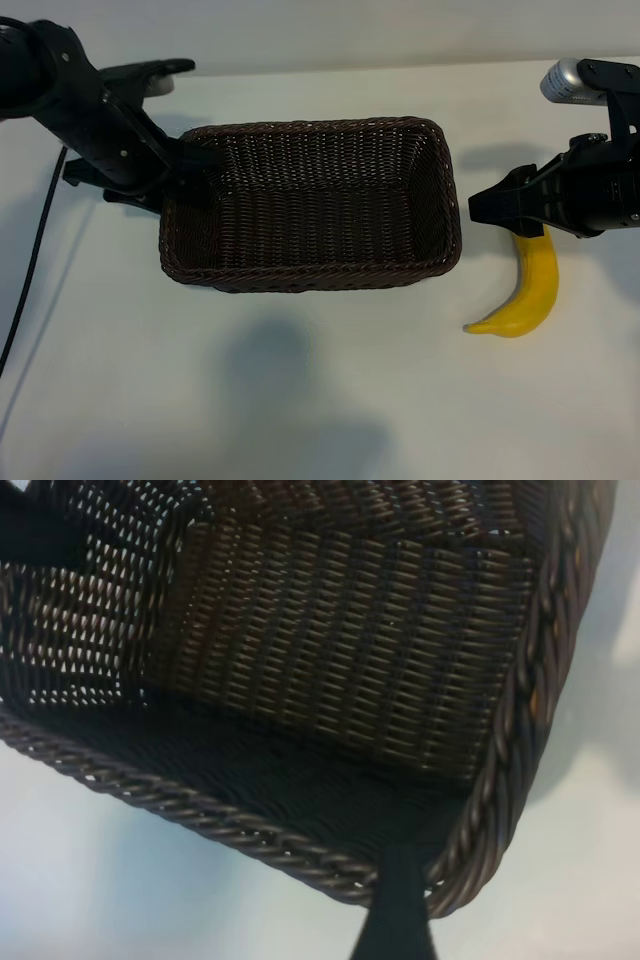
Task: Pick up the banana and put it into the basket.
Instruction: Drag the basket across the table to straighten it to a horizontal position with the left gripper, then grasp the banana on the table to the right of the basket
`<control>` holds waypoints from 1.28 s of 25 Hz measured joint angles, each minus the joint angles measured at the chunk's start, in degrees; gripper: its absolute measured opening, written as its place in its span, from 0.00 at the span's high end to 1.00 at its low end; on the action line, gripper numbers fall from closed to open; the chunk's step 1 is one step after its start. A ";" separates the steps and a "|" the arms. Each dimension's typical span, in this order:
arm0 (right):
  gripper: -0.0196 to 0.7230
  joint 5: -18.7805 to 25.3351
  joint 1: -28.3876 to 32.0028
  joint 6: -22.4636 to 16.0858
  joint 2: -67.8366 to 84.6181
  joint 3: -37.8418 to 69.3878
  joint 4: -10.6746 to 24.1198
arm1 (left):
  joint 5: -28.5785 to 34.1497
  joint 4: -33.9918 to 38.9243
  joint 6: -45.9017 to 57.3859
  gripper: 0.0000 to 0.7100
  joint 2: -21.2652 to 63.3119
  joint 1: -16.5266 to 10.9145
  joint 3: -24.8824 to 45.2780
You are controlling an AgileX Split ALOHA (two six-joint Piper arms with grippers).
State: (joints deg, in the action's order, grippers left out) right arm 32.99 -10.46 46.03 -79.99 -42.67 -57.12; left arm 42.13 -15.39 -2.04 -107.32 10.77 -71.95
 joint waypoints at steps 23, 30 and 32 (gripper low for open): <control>0.17 -2.84 0.00 -14.49 0.00 0.00 13.03 | 14.03 17.73 6.08 0.22 11.12 0.00 -3.65; 0.17 -3.20 0.00 -19.65 0.00 0.00 18.10 | 19.17 22.58 8.85 0.23 11.12 -5.89 -3.71; 0.17 -3.20 0.00 -19.78 0.00 0.00 18.11 | 19.91 22.81 8.79 0.24 11.33 -8.69 -3.71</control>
State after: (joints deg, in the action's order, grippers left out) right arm 29.79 -10.46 26.26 -79.99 -42.67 -39.00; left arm 62.04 7.42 6.76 -95.99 2.09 -75.65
